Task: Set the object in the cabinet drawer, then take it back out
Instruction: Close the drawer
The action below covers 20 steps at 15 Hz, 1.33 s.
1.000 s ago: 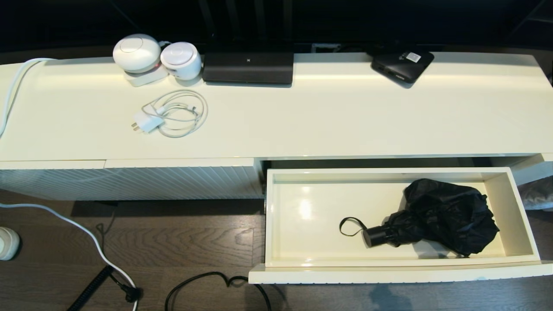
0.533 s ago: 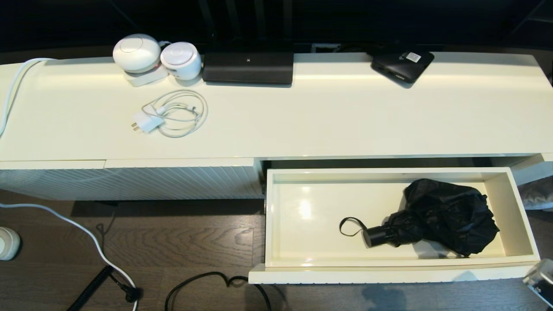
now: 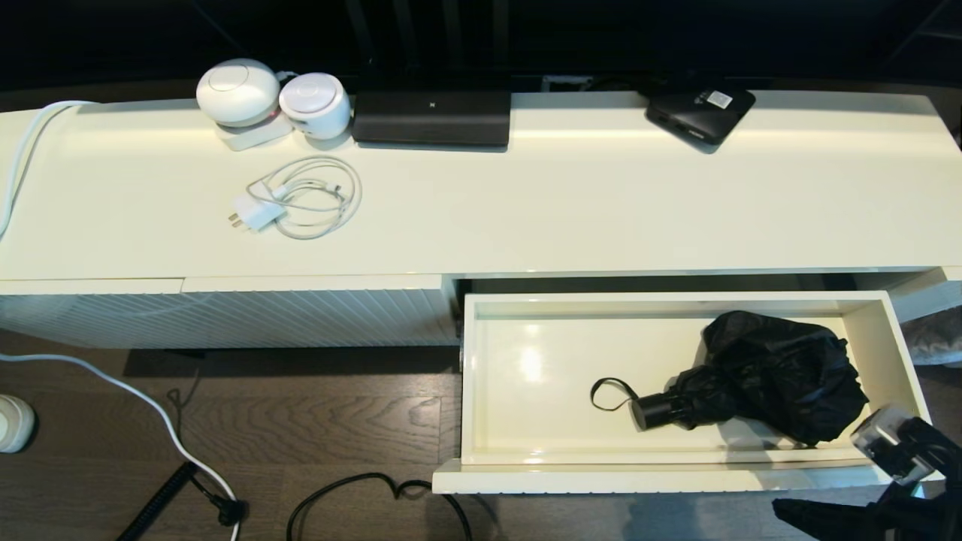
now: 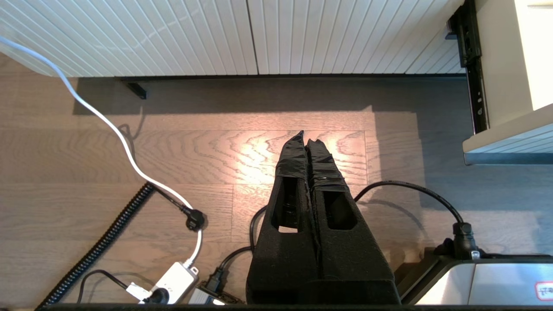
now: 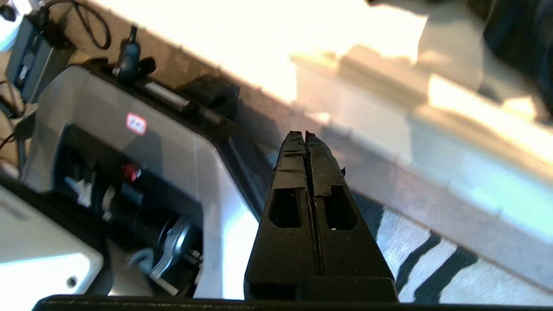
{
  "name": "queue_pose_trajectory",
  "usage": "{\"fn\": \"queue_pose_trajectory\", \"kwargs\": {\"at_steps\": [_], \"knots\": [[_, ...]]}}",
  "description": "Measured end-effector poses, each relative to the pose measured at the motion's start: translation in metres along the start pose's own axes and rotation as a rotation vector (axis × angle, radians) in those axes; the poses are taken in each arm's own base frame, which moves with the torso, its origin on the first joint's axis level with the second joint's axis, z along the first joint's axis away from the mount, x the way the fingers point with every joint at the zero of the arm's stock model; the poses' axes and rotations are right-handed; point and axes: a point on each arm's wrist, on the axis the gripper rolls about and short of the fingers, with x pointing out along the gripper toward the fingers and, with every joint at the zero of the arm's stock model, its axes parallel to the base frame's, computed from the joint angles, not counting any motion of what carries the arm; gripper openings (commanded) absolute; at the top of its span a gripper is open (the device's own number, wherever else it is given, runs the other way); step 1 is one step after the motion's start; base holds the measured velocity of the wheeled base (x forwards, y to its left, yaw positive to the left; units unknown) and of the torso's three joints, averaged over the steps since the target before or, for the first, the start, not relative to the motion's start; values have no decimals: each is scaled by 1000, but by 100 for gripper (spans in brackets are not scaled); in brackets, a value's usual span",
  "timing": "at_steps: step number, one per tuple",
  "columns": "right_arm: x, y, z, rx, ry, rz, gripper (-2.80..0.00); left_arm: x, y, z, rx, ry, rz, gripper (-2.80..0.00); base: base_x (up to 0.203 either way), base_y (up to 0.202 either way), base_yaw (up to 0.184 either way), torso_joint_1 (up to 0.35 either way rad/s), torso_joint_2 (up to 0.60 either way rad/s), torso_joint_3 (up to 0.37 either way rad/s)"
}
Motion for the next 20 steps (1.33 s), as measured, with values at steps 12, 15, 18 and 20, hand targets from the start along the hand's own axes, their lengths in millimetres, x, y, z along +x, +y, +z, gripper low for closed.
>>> {"fn": "queue_pose_trajectory", "kwargs": {"at_steps": [12, 15, 18, 20], "knots": [[21, -5, 17, -53, -89, -2, -280, 0, 0, 0, 0, 0, 0, -280, 0, 0, 0, 0, 0, 0], [24, -6, 23, -69, -122, -15, -280, 0, 0, 0, 0, 0, 0, -280, 0, 0, 0, 0, 0, 0], [27, -8, 28, -100, -156, -44, -280, 0, 0, 0, 0, 0, 0, -280, 0, 0, 0, 0, 0, 0], [29, -10, 30, -100, -165, -52, -280, 0, 0, 0, 0, 0, 0, -280, 0, 0, 0, 0, 0, 0]]}}
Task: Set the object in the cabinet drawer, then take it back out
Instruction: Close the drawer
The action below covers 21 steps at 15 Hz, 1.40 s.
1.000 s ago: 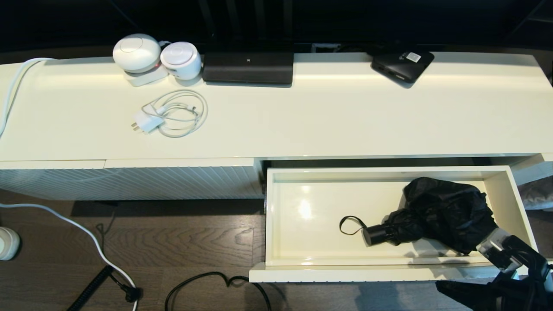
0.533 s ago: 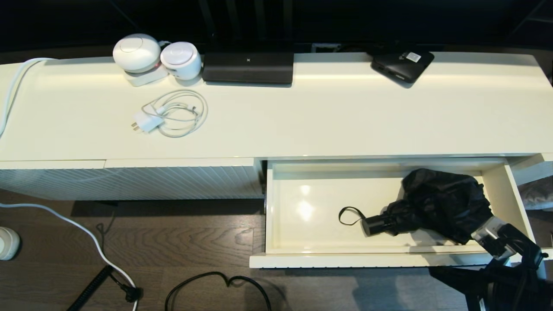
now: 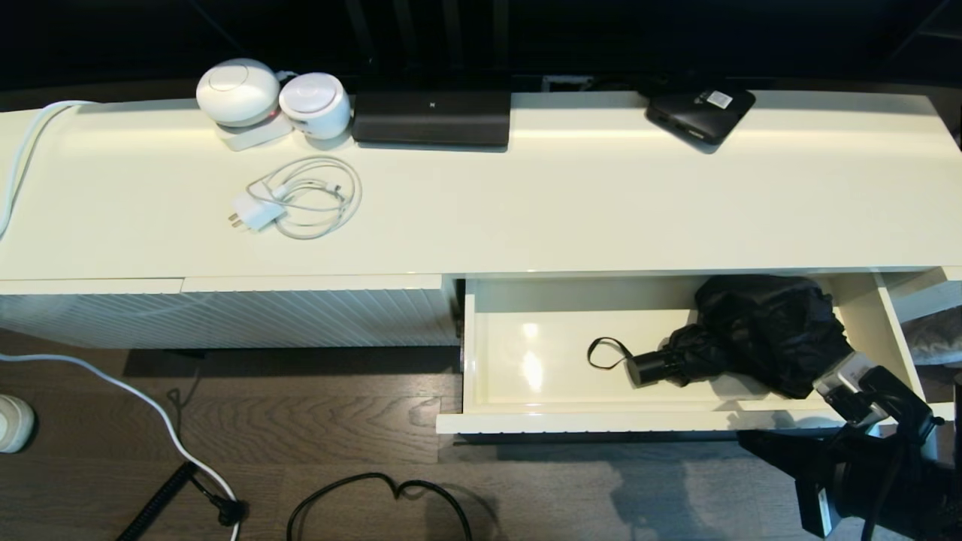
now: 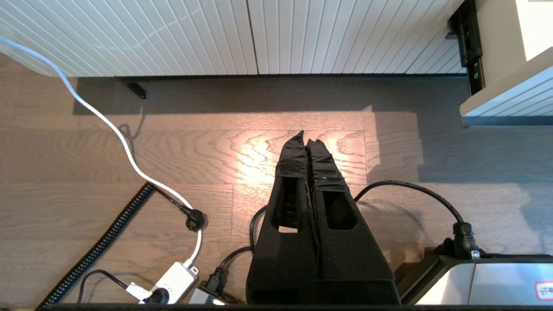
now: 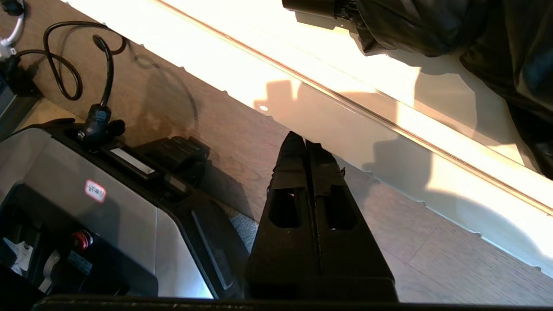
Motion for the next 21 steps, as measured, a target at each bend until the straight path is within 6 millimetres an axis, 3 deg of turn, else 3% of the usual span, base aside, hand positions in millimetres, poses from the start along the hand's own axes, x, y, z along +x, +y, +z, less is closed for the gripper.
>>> {"fn": "queue_pose_trajectory", "kwargs": {"at_steps": [9, 21], "knots": [[9, -15, 17, -15, -160, -74, -280, 0, 0, 0, 0, 0, 0, -280, 0, 0, 0, 0, 0, 0], [34, -26, 19, -23, -231, -105, -280, 0, 0, 0, 0, 1, 0, -280, 0, 0, 0, 0, 0, 0]]}}
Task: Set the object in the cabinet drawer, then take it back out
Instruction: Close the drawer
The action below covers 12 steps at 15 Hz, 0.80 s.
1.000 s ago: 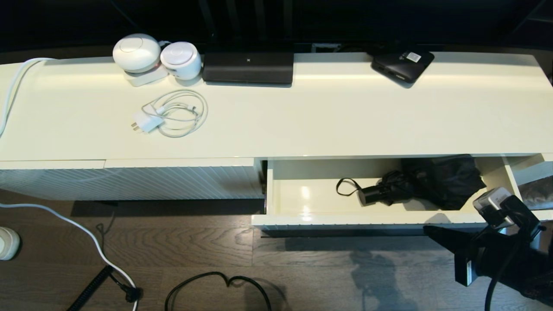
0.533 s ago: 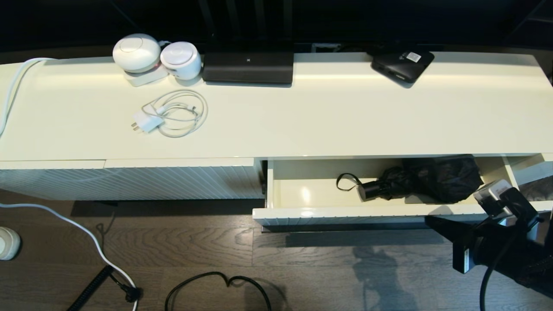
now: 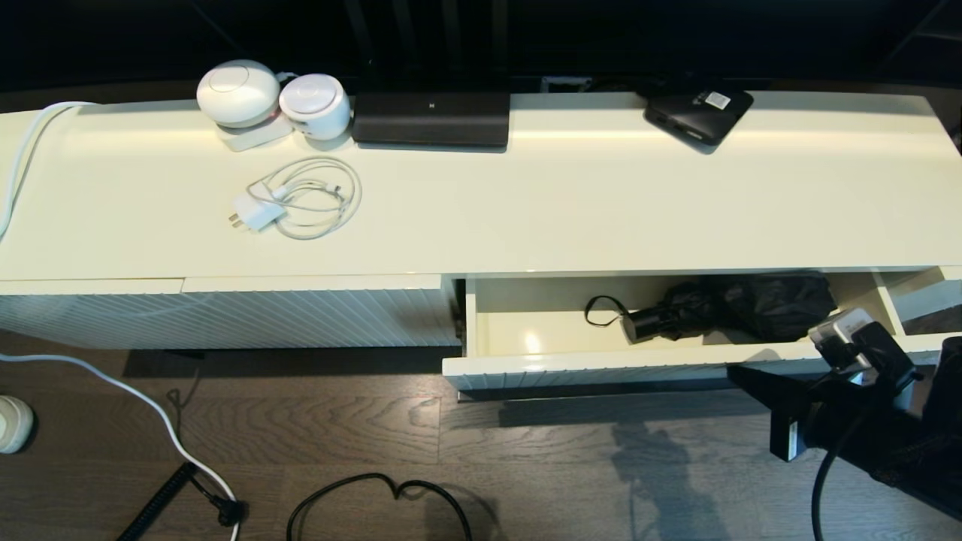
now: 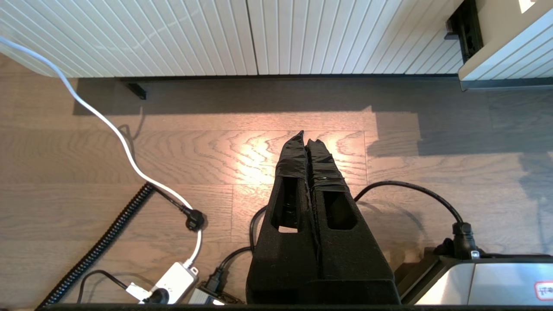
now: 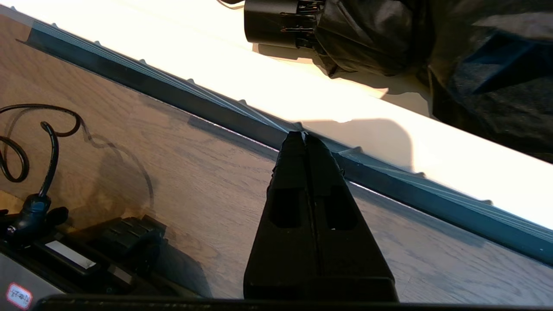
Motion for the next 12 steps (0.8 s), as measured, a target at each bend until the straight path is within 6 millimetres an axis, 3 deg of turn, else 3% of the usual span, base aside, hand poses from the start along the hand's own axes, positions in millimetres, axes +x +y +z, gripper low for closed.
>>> {"fn": "queue_pose_trajectory", "kwargs": {"at_steps": [4, 12], "knots": [[11, 2, 8, -9, -82, 3, -280, 0, 0, 0, 0, -1, 0, -280, 0, 0, 0, 0, 0, 0], [17, 12, 6, -10, -63, 56, -280, 0, 0, 0, 0, 0, 0, -280, 0, 0, 0, 0, 0, 0]]}}
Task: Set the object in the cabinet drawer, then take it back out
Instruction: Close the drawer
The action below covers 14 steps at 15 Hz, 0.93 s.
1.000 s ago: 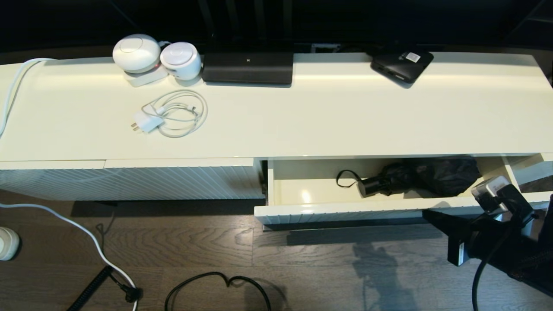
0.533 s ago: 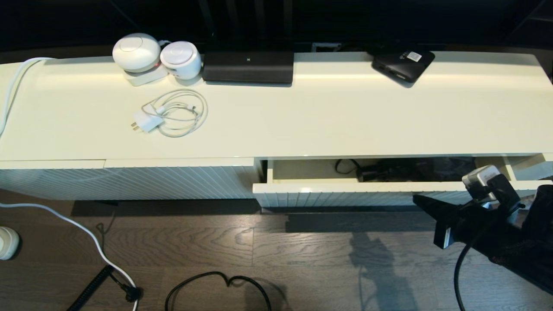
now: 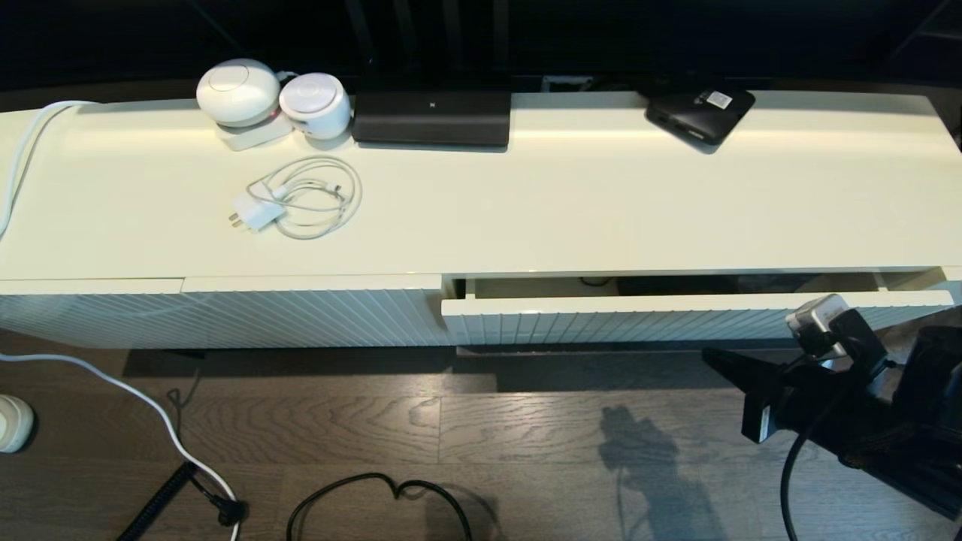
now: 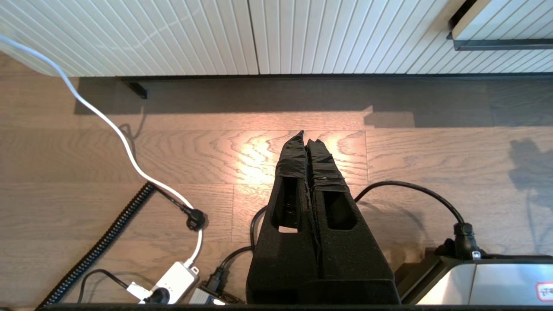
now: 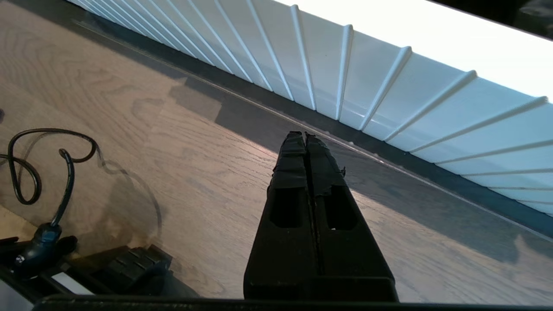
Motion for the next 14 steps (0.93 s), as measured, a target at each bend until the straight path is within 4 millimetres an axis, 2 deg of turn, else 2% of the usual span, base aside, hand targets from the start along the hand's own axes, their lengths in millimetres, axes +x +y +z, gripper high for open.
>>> {"fn": "queue_pose_trajectory", "kwargs": {"at_steps": [5, 14], "knots": [[17, -3, -5, 4, 17, 5, -280, 0, 0, 0, 1, 0, 0, -280, 0, 0, 0, 0, 0, 0], [40, -12, 4, -13, -59, -18, -280, 0, 0, 0, 0, 0, 0, -280, 0, 0, 0, 0, 0, 0]]}}
